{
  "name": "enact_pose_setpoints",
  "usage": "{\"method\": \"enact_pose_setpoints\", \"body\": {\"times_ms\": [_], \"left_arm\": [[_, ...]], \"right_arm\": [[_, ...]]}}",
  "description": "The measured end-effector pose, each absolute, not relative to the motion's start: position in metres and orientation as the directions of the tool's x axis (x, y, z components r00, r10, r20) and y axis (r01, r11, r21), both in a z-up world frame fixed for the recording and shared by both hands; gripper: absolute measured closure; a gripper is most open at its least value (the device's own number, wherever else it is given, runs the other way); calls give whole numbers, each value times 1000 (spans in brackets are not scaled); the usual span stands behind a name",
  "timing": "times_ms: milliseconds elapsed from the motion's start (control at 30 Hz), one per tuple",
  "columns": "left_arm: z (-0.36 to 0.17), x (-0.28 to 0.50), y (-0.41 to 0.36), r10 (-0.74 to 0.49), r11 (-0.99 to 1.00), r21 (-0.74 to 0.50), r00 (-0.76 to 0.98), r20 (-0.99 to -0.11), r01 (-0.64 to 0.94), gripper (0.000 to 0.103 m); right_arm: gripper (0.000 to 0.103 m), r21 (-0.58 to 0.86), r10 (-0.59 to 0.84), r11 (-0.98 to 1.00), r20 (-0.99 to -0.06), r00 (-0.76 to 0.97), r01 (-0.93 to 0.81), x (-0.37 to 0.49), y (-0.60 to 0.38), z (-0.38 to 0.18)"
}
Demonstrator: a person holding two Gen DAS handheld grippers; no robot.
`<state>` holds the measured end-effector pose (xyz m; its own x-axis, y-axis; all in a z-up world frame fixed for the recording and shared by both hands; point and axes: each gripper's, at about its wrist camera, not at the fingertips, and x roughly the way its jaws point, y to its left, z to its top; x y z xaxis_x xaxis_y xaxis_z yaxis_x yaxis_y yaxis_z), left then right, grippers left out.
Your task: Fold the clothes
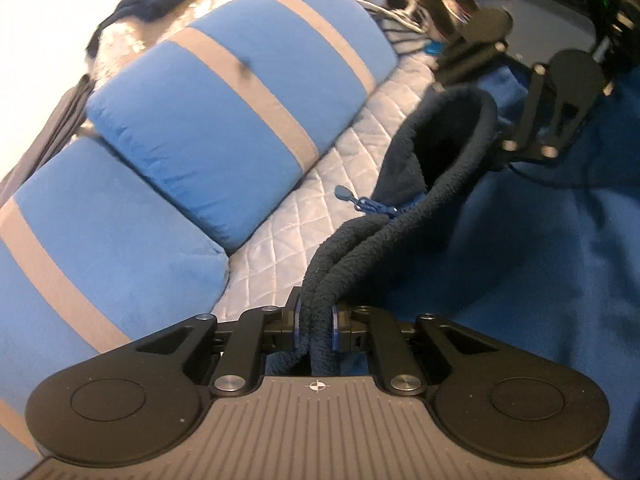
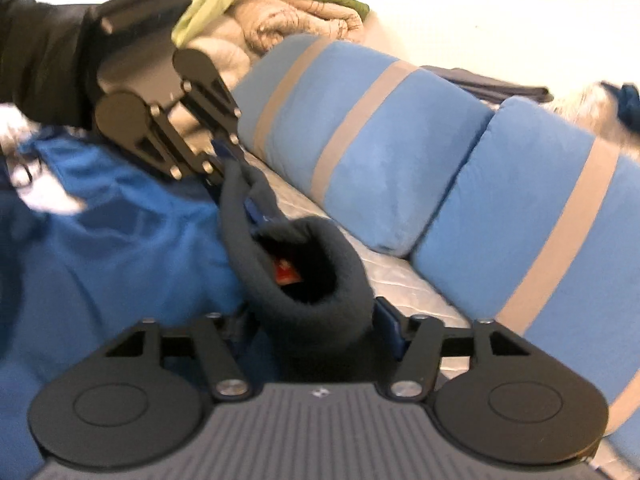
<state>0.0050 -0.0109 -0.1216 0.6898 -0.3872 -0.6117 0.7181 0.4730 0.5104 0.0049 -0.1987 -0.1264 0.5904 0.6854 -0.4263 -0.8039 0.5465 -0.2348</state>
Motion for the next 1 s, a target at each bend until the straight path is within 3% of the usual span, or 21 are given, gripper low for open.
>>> {"method": "enact_pose_setpoints", "body": {"times_ms": [100,167,233,567,667,700,733,833,1000], "left_arm": [[-123,8,-6,-382,499,512,708,-594,699,73],[-123,9,1,-381,532,517,734,-562,671,44],[-123,10,10,-385,583,488,750,-539,650,34],[-131,48,25,-437,722,270,723,-535,637,34],[-129,64,18,-453,743,219,715,-533,633,38],[-128,69,16,-458,749,201,712,-532,631,46],[-127,74,14,-463,755,184,710,-531,630,66],[-125,90,7,-479,771,131,703,-526,623,83],[-120,116,-5,-494,795,55,698,-518,604,90]], "right_arm": [[79,-168,700,560,-427,572,-811,15,-199,-120],[80,-127,704,574,-427,567,-809,22,-204,-114],[80,-106,705,583,-426,567,-805,28,-208,-111],[81,-71,711,574,-451,539,-816,50,-216,-105],[81,-60,713,571,-459,531,-818,56,-218,-103],[81,-56,713,570,-461,528,-819,58,-219,-102],[81,-57,706,581,-461,538,-812,64,-217,-102],[81,-60,677,621,-461,574,-781,82,-210,-99],[82,-67,624,684,-461,631,-726,113,-198,-95]]}}
